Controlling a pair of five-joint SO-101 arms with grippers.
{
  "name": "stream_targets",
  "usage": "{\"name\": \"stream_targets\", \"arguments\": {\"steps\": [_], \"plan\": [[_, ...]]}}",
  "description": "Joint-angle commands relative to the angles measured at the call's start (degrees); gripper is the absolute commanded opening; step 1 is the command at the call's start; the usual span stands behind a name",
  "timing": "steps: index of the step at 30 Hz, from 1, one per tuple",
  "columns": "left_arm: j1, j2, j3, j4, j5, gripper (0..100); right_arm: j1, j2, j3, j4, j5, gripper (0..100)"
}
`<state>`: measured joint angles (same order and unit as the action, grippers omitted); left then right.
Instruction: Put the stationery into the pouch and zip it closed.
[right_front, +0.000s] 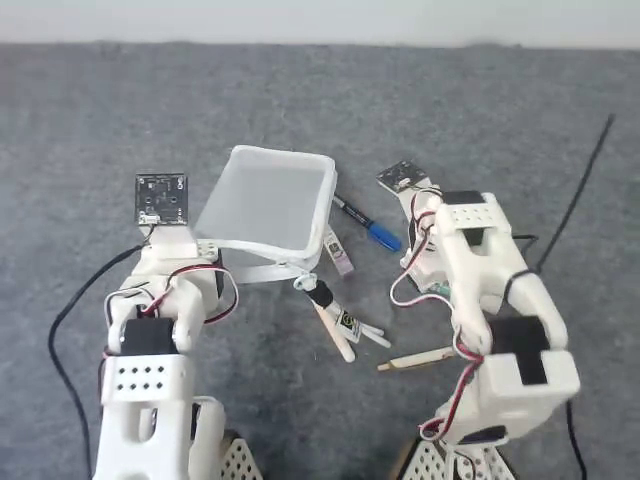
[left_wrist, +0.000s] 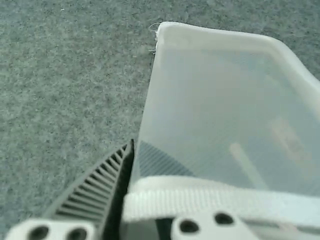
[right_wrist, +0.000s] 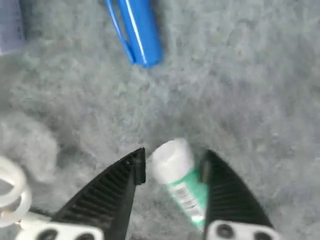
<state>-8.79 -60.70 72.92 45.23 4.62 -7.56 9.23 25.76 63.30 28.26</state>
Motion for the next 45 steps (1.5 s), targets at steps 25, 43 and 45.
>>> {"name": "stream_targets", "arguments": {"steps": [25,43,45], "plan": [[-0.4,-1.1,-3.7,0.0,-0.4,1,-8.0,-26.0,-1.7,12.2,-15.5,0.6],[-0.6,-1.6,-4.0,0.3,-0.4,1,-18.8,-46.5,-1.7,-0.9,-30.2,0.6],[-0.6,-1.6,-4.0,0.3,-0.4,1,-18.7,-47.1,-1.7,-4.1,-31.7,0.6]]}}
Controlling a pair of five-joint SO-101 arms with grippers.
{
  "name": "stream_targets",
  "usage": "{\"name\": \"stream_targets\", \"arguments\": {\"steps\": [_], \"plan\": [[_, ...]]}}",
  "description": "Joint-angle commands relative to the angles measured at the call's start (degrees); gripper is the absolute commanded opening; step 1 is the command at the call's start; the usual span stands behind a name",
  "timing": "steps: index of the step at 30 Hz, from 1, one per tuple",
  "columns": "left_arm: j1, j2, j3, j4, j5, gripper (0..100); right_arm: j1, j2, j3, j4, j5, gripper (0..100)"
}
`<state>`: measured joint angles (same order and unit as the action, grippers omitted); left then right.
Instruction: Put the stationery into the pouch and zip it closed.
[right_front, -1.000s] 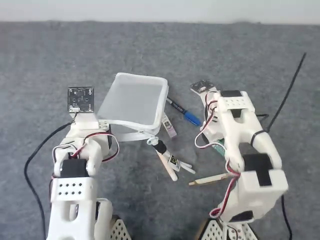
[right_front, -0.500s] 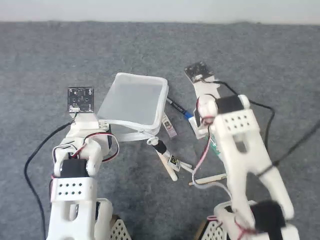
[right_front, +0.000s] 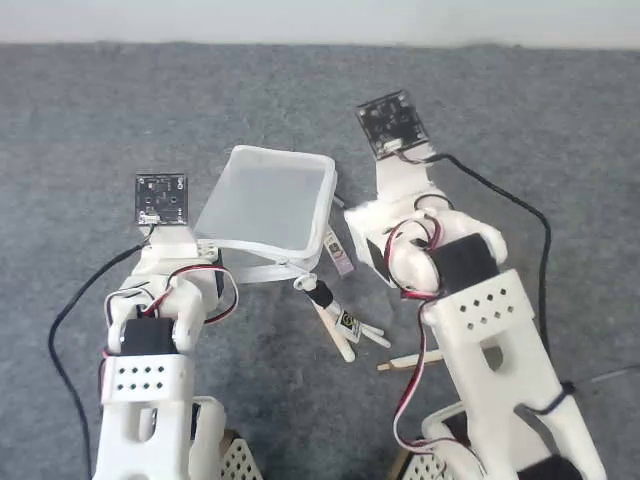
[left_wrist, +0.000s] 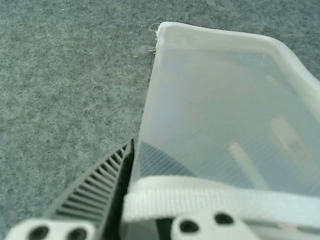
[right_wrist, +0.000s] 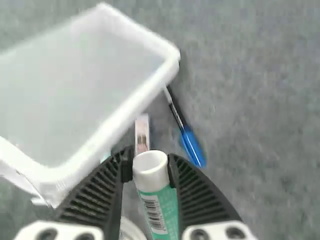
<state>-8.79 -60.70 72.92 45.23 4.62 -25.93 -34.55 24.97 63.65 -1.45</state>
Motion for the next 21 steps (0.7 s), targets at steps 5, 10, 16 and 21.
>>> {"name": "stream_targets", "arguments": {"steps": [5,10,16,21], "plan": [[-0.6,-1.6,-4.0,0.3,-0.4,1,-0.4,-4.7,-0.9,-11.8,-2.5,0.6],[-0.6,-1.6,-4.0,0.3,-0.4,1,-0.4,-6.3,-0.5,-17.8,-11.9,0.6],[-0.7,-1.7,-4.2,0.3,-0.4,1,-0.5,-6.6,-0.5,-18.1,-18.2,0.6],[-1.8,-1.6,-10.5,7.4,0.3,1,-0.5,-9.6,0.0,-15.5,-19.4,0.6]]}}
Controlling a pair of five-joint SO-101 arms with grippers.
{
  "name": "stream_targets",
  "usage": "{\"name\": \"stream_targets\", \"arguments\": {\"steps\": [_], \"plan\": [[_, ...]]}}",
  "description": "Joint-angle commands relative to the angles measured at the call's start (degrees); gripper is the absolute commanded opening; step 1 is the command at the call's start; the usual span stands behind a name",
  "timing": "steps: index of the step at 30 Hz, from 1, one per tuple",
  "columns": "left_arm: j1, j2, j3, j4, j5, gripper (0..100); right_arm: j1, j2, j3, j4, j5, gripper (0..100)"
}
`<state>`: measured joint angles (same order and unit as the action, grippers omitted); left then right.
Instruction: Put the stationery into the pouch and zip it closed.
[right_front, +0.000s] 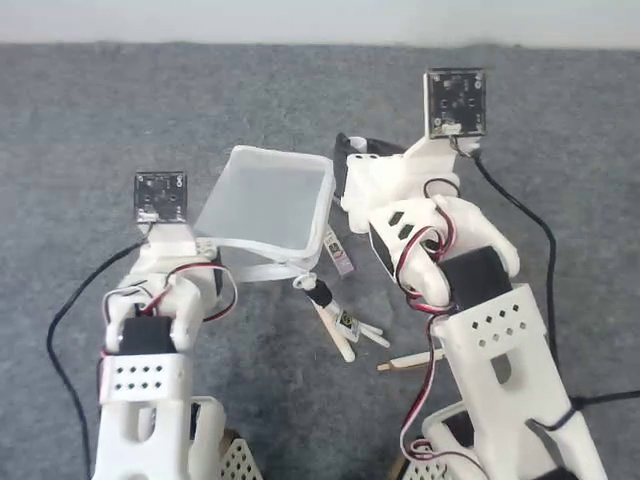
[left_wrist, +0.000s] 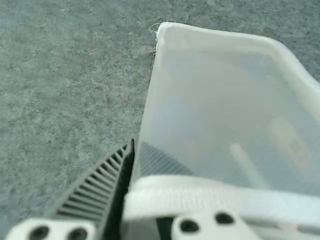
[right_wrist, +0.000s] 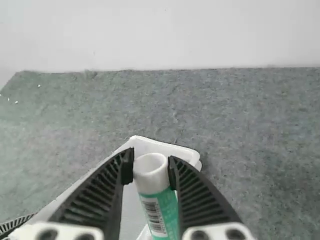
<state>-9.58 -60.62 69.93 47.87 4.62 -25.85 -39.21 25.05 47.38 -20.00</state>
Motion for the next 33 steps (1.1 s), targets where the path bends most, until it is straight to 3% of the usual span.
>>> {"name": "stream_targets", "arguments": {"steps": [1,8,19,27,33], "plan": [[-1.1,-1.6,-9.3,6.8,1.4,1,-0.6,-6.8,0.7,0.8,-0.9,0.6],[-1.0,-1.2,-17.5,13.1,1.3,1,-1.6,-23.7,9.0,-3.9,-0.5,0.6],[1.0,0.4,-37.4,26.2,0.6,1,-1.8,-36.8,20.4,-23.1,2.1,0.6],[3.3,21.5,-54.4,33.8,2.4,1,-15.7,-37.2,20.7,-32.5,12.5,0.6],[3.4,33.9,-66.2,38.8,5.0,1,-21.1,-37.1,23.8,-40.3,22.0,0.6]]}}
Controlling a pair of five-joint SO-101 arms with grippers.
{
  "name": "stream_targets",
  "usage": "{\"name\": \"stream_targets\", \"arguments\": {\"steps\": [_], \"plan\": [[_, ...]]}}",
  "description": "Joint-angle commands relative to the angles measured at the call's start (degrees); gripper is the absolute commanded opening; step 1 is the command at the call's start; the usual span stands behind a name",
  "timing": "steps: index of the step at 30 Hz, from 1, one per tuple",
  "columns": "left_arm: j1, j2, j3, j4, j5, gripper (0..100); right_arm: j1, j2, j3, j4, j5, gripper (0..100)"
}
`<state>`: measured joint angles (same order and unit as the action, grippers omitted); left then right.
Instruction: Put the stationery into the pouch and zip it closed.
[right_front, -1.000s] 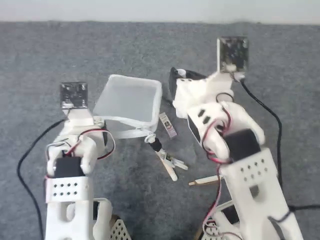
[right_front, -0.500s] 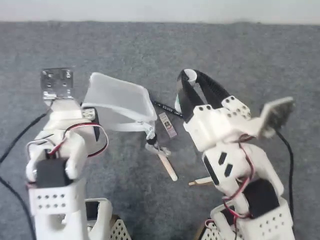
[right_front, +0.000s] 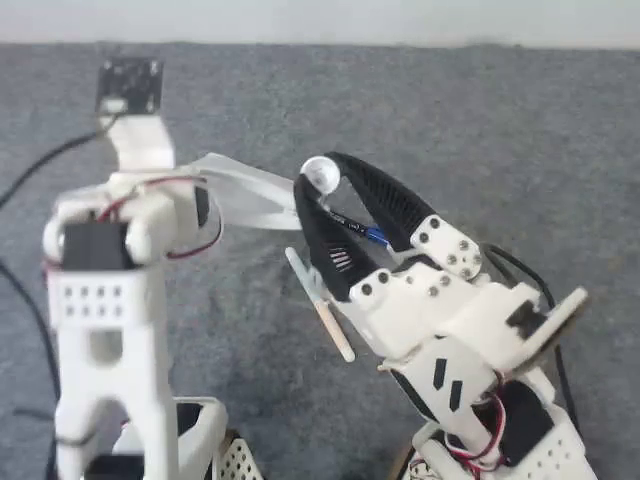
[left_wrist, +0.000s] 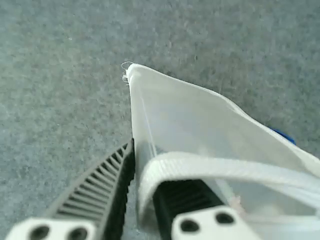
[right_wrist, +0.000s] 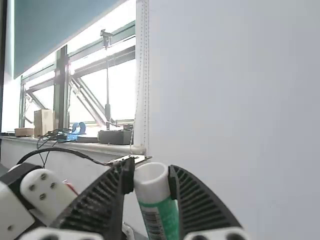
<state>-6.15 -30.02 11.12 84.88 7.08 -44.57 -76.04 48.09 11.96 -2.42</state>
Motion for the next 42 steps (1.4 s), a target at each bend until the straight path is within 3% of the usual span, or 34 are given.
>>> {"name": "stream_targets", "arguments": {"steps": [1,5,13,27,37,42], "plan": [[0.0,5.1,-8.7,2.4,3.3,1,-2.8,0.0,1.7,-7.0,5.9,0.6],[0.6,11.3,-11.2,3.0,5.4,1,-4.8,4.4,4.0,-13.9,9.5,0.6],[0.4,14.7,-11.6,1.4,5.8,1,-4.8,20.4,4.8,-29.0,9.8,0.6],[-0.1,14.7,-11.8,1.3,6.5,1,-2.1,35.2,7.2,-37.7,9.2,0.6],[-1.4,14.7,-11.7,0.1,6.6,1,-1.9,36.4,15.2,-42.2,9.2,0.6],[-1.4,14.7,-11.6,0.2,6.6,1,1.8,36.5,17.2,-42.1,9.3,0.6]]}}
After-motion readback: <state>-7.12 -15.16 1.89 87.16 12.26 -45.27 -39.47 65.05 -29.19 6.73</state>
